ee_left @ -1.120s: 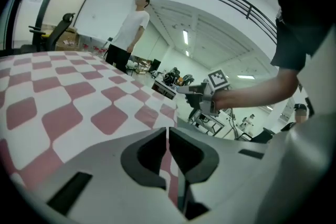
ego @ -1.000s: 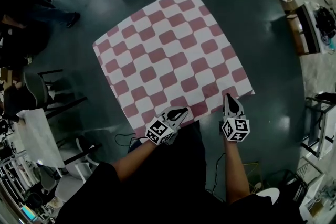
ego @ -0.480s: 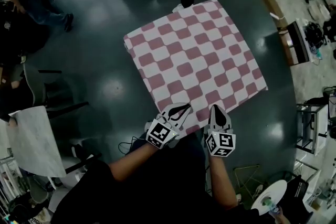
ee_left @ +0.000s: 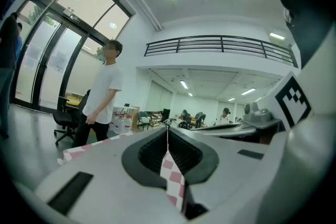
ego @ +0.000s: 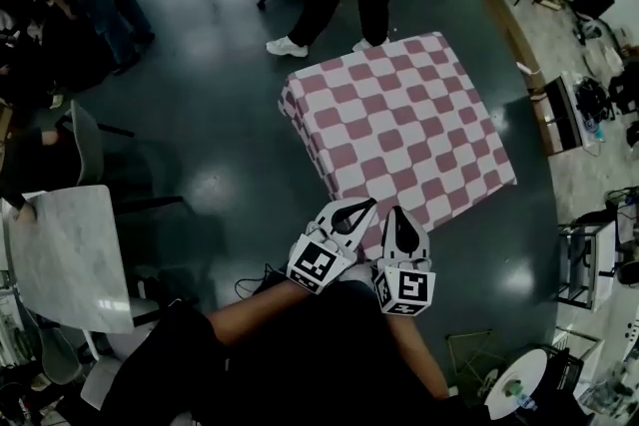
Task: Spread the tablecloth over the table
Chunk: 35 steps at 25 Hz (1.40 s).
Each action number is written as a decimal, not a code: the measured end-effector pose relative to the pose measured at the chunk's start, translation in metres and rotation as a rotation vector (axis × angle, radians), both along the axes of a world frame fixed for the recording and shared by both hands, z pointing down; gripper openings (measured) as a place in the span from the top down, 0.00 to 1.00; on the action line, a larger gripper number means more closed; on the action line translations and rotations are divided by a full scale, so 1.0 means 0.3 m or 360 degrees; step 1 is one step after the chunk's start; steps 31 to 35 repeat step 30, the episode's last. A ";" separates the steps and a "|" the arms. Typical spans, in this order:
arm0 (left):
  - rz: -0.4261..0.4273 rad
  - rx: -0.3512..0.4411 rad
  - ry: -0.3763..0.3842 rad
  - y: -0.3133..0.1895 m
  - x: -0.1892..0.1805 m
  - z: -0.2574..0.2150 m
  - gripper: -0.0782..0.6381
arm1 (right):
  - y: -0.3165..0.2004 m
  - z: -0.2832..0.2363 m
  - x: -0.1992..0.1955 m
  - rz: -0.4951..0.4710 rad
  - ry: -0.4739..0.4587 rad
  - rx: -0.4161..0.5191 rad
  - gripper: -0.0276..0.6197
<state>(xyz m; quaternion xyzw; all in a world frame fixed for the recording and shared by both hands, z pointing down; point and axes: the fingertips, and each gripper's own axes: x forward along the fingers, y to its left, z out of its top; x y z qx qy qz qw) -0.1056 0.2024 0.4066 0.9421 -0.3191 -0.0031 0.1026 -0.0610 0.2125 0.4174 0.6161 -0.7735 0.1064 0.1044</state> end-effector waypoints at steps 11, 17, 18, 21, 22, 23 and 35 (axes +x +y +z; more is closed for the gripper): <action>-0.0094 0.0151 0.0055 0.078 -0.008 -0.146 0.87 | 0.081 -0.155 -0.028 -0.0067 0.0162 0.0161 0.93; -0.0152 0.0178 0.0064 0.101 -0.045 -0.159 0.87 | 0.108 -0.152 -0.051 -0.0090 0.0165 0.0178 0.93; -0.0153 0.0182 0.0058 0.108 -0.051 -0.159 0.87 | 0.112 -0.153 -0.056 -0.0093 0.0161 0.0179 0.93; -0.0164 0.0192 0.0056 0.128 -0.072 -0.155 0.87 | 0.119 -0.156 -0.074 -0.0098 0.0150 0.0195 0.93; -0.0167 0.0197 0.0054 0.131 -0.080 -0.154 0.87 | 0.118 -0.155 -0.081 -0.0102 0.0150 0.0200 0.93; -0.0169 0.0203 0.0049 0.131 -0.087 -0.153 0.87 | 0.117 -0.152 -0.089 -0.0109 0.0150 0.0201 0.93; -0.0152 0.0132 0.0072 0.144 -0.136 -0.130 0.87 | 0.125 -0.128 -0.156 -0.0160 0.0133 0.0167 0.93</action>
